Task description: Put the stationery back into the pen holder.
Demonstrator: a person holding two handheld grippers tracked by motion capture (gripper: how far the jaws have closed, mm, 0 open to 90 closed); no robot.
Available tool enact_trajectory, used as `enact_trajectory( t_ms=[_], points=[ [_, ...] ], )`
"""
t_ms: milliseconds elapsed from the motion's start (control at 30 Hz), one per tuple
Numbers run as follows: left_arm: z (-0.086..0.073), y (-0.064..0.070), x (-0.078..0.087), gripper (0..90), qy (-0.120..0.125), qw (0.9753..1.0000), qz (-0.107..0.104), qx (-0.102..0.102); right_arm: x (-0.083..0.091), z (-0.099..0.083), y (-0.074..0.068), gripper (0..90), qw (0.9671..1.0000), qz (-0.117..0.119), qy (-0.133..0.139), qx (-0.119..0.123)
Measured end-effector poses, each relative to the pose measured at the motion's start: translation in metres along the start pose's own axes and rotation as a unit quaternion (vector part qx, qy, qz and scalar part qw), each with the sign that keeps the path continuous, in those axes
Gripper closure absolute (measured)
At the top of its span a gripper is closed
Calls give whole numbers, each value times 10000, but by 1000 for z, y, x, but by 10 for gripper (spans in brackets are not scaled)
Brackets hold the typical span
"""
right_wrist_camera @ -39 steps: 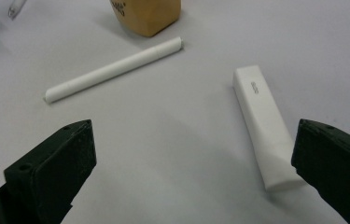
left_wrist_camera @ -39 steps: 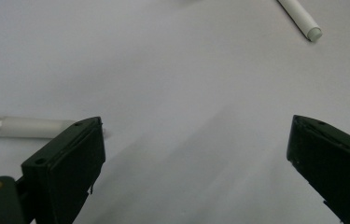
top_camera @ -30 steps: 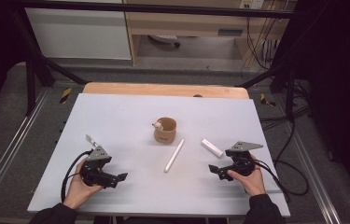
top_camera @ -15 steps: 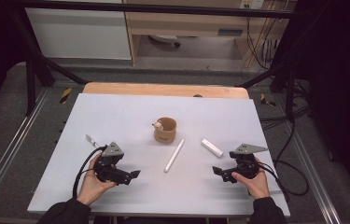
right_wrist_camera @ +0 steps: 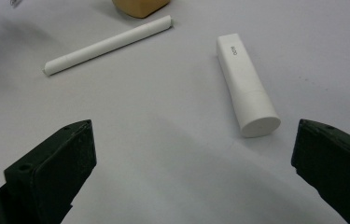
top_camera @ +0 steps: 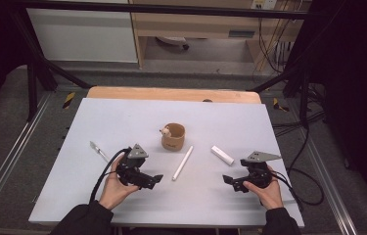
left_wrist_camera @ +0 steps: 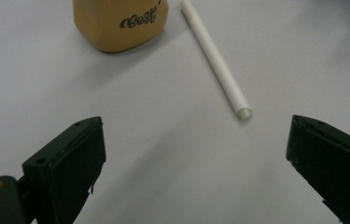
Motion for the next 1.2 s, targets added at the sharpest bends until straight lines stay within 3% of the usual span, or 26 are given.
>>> enact_trajectory(
  t_ms=[267, 533, 833, 1200],
  points=[
    [10, 14, -18, 58, -148, 9998, -54, -72, 1, -1, -1, 6, 10000, -8, -13, 18],
    [16, 23, -35, 146, -237, 9997, -28, 83, 1, 0, 0, 6, 10000, -4, 1, 41],
    [25, 30, -51, 309, -258, 9991, 151, 299, 1, 0, -1, 6, 10000, -8, 14, 22],
    [31, 37, -72, 519, -385, 9982, 320, 331, 1, 0, -1, 6, 10000, -10, 29, 20]
  ],
)
Point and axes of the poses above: each handheld gripper's, and its own axes: x roughly backward along the jaws, z roughly out of its top, y roughly to its right, the point moved 7 cm from there along -x, roughly forward along the jaws, and after that the axes turned 2 degrees about -x, right-handed, at the moved point
